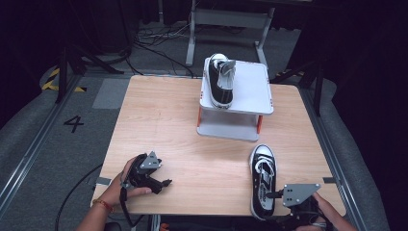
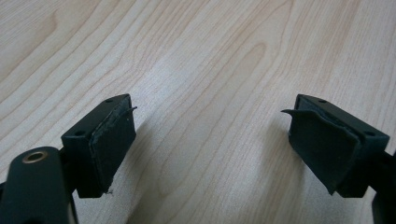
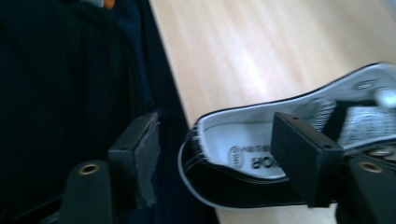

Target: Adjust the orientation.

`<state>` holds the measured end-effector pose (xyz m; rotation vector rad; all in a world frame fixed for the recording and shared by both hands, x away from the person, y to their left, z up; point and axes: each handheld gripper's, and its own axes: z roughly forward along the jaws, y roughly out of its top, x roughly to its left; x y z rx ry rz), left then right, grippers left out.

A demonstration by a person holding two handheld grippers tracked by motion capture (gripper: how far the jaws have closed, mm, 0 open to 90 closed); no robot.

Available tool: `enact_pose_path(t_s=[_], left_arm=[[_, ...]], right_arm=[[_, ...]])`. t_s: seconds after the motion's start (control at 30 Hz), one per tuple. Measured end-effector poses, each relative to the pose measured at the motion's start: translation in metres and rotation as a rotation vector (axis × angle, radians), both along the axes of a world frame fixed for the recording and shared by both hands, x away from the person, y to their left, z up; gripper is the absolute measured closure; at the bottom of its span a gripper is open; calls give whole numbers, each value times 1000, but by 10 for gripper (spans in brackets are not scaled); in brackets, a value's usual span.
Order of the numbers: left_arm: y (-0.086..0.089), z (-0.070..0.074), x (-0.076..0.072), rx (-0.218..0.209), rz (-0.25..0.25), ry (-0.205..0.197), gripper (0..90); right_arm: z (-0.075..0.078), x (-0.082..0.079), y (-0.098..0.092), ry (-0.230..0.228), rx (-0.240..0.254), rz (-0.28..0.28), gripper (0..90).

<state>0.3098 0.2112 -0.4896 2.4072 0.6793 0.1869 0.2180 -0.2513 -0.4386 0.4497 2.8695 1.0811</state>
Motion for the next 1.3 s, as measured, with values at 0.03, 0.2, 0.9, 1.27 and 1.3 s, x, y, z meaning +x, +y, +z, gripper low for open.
enact_pose_path(t_s=[0.03, 0.2, 0.9, 1.27, 1.3], left_arm=[[0, 0, 0, 0, 0, 0, 152], [0, 0, 0, 0, 0, 0, 152], [0, 0, 0, 1, -1, 0, 152], [0, 0, 0, 0, -4, 0, 153], [0, 0, 0, 0, -4, 1, 152]], right_arm=[[0, 0, 0, 0, 0, 0, 366], [-14, 6, 14, 53, -101, 58, 460], [-21, 11, 26, 80, -193, 146, 730], [-3, 10, 11, 43, -156, 66, 735], [-3, 10, 11, 35, -174, 62, 734]])
